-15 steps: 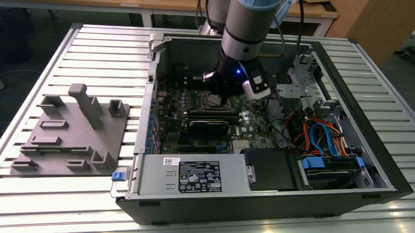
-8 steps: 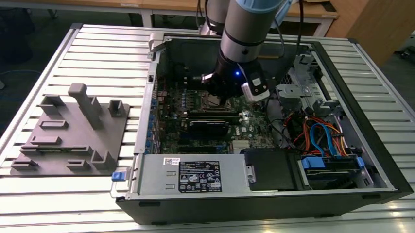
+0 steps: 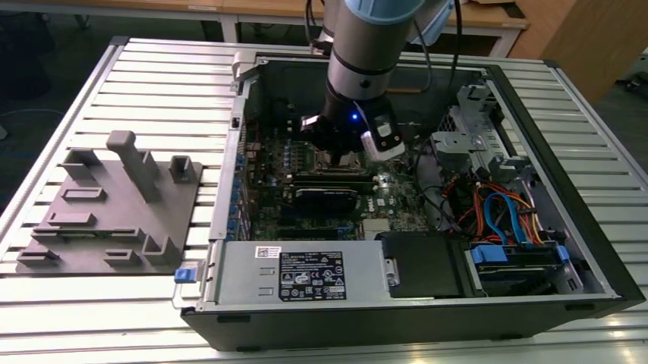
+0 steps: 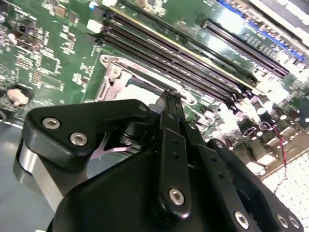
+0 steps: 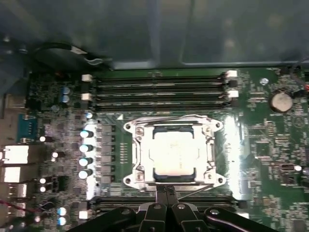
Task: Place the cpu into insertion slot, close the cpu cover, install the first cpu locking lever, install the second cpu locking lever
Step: 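Install the second cpu locking lever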
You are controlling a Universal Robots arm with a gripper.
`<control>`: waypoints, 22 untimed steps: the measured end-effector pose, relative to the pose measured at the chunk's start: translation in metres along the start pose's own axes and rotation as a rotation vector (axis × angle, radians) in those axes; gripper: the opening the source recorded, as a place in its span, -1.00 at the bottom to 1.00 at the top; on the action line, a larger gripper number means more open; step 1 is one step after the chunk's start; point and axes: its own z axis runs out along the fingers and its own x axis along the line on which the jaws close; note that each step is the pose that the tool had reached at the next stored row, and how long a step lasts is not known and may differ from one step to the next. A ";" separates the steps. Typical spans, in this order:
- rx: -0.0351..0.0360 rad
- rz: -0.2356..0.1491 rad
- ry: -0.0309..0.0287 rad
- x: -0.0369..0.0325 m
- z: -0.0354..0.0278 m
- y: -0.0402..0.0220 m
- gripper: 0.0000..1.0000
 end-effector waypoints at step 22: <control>-0.0206 -0.001 0.0015 0.0015 -0.0008 -0.0076 -0.80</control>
